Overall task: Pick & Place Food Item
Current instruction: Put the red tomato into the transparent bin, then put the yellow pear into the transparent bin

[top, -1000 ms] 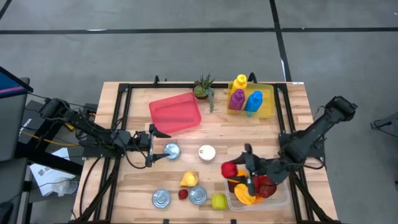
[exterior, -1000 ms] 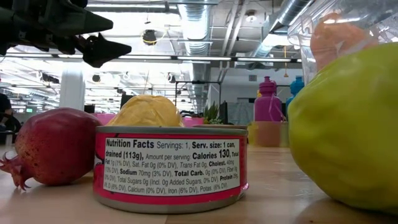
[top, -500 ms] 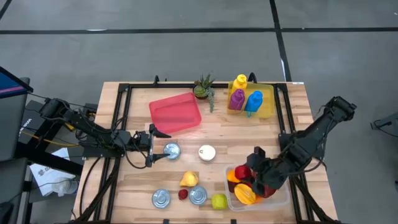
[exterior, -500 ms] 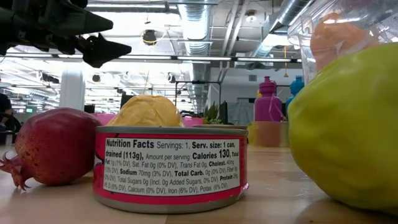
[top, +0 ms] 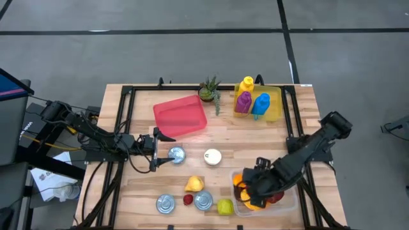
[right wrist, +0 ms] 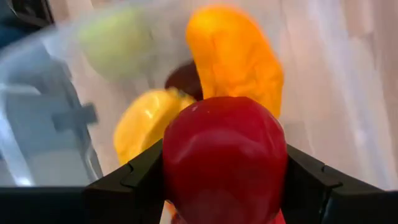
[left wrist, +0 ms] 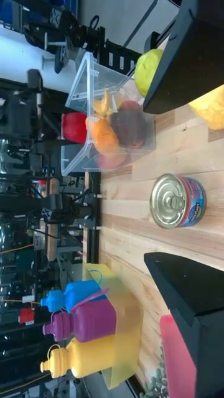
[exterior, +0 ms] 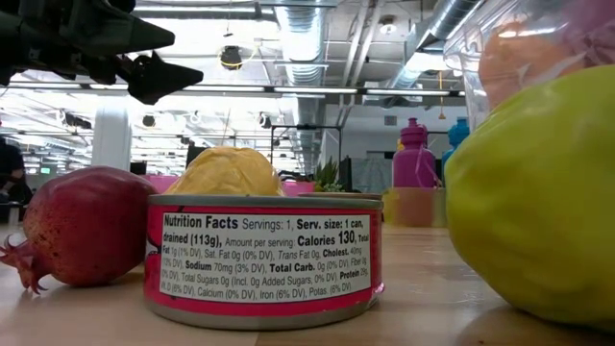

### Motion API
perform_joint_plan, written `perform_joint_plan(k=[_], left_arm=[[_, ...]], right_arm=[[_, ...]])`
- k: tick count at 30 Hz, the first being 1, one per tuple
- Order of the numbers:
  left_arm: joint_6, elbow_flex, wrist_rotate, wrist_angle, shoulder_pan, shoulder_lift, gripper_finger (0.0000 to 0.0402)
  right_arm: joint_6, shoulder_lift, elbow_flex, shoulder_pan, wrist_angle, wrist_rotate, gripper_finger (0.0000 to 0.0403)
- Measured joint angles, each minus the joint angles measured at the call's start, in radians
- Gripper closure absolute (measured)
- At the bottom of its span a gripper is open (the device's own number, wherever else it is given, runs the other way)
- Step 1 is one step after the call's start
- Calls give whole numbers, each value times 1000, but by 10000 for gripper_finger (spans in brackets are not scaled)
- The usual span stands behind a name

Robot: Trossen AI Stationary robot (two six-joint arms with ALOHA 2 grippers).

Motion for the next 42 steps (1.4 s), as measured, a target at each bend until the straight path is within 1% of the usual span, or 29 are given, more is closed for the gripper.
perform_joint_plan(k=[4,8,11,16,22,25,32,36,42], left_arm=[[0,0,0,-8,0,0,25],[0,0,0,-11,0,0,25],[0,0,0,-14,0,0,25],[0,0,0,-15,0,0,25],[0,0,0,-15,0,0,25],[0,0,0,-15,0,0,25],[0,0,0,-15,0,0,25],[-5,0,0,-15,0,0,25],[-6,0,0,-15,0,0,25]], right_arm=[[-24,75,59,-13,-106,-43,174],[-29,122,102,-18,-190,-41,158],[-25,141,136,-20,-231,-14,138],[-17,162,203,-31,-292,-3,100],[-15,162,254,-35,-296,6,58],[-19,162,282,-34,-293,15,46],[-95,161,355,-34,-230,134,44],[-158,160,362,-58,-146,147,44],[-296,161,362,-119,15,165,44]])
